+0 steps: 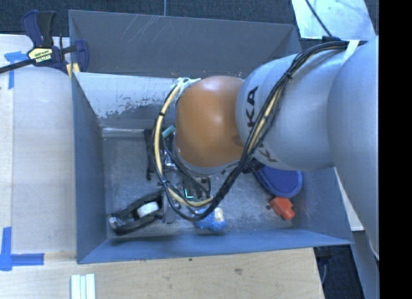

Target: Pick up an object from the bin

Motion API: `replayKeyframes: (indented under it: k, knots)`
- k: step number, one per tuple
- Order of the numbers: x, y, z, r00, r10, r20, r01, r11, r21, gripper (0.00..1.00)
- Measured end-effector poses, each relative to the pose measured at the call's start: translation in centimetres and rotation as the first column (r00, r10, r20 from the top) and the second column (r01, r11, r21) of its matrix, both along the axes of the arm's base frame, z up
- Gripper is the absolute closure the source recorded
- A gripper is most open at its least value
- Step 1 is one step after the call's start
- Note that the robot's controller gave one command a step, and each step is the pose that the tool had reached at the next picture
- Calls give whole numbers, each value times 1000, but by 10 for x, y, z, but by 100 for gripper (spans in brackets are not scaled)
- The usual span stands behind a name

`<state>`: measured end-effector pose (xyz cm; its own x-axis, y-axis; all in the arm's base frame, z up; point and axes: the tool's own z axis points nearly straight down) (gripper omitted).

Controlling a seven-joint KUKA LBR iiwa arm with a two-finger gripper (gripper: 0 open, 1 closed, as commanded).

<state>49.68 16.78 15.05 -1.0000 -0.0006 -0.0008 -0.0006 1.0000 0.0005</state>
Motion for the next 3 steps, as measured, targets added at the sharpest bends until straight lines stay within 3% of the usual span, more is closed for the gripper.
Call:
replayKeyframes:
  k: [1,2,3]
  knots:
    - [-1,-6,64,997,75,8,-75,997,1,0]
    - [38,13,167,935,355,10,-355,935,-1,0]
    - [105,-79,62,866,500,-3,-500,866,-2,0]
